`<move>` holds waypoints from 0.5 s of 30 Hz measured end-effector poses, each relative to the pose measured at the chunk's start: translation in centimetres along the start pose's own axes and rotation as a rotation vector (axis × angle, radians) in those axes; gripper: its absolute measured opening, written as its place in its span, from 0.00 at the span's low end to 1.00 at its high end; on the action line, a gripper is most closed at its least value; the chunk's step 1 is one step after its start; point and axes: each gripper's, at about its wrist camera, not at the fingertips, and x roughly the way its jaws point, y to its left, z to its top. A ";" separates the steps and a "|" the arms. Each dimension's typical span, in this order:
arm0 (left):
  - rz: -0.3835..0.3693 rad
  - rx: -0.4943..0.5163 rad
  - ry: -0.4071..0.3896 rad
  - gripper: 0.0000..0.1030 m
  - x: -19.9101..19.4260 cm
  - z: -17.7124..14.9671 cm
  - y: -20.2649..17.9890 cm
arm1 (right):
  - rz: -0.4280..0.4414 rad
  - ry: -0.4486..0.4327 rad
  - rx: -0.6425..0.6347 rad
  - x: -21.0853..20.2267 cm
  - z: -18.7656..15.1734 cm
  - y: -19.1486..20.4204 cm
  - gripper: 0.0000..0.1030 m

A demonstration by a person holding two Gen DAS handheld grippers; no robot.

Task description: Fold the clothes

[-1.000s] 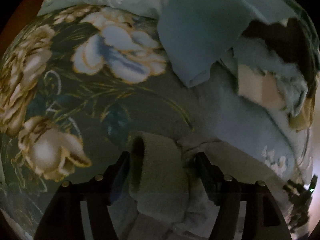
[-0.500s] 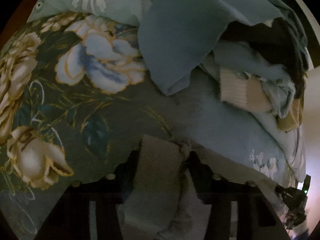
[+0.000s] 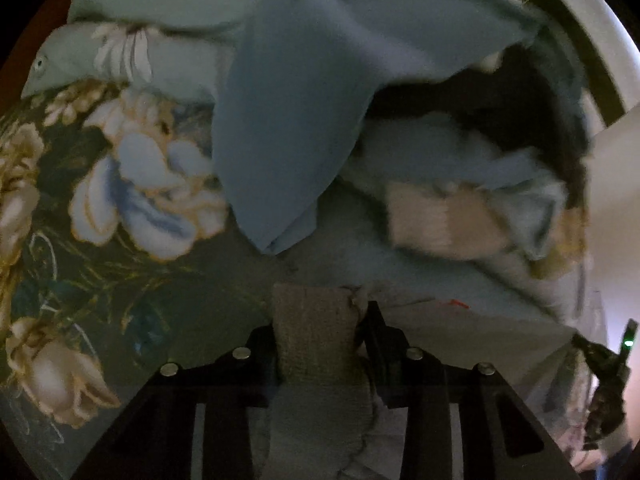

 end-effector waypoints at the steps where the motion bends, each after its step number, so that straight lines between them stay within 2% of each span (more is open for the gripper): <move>1: 0.015 -0.014 0.013 0.38 0.6 -0.3 0.2 | -0.012 0.021 -0.004 0.8 0.1 0.5 0.05; 6: -0.018 -0.050 0.070 0.49 0.2 -0.6 0.9 | -0.066 0.067 0.001 2.7 0.2 2.4 0.06; 7: -0.019 -0.043 0.078 0.50 -0.5 -0.8 1.0 | -0.067 0.066 0.010 2.5 0.3 2.5 0.10; 8: -0.018 -0.033 0.074 0.52 -1.4 -1.1 1.2 | -0.069 0.058 0.022 2.1 0.3 2.5 0.18; 9: -0.011 -0.029 0.068 0.54 -2.4 -1.5 1.5 | -0.073 0.039 0.036 1.3 0.2 2.5 0.28; 11: 0.025 -0.039 0.046 0.58 -4.5 -2.8 2.3 | -0.077 -0.002 0.072 -0.5 -0.3 2.3 0.40; 15: 0.074 -0.103 0.030 0.59 -7.4 -7.3 5.0 | -0.049 -0.092 0.192 -6.1 -3.0 1.4 0.40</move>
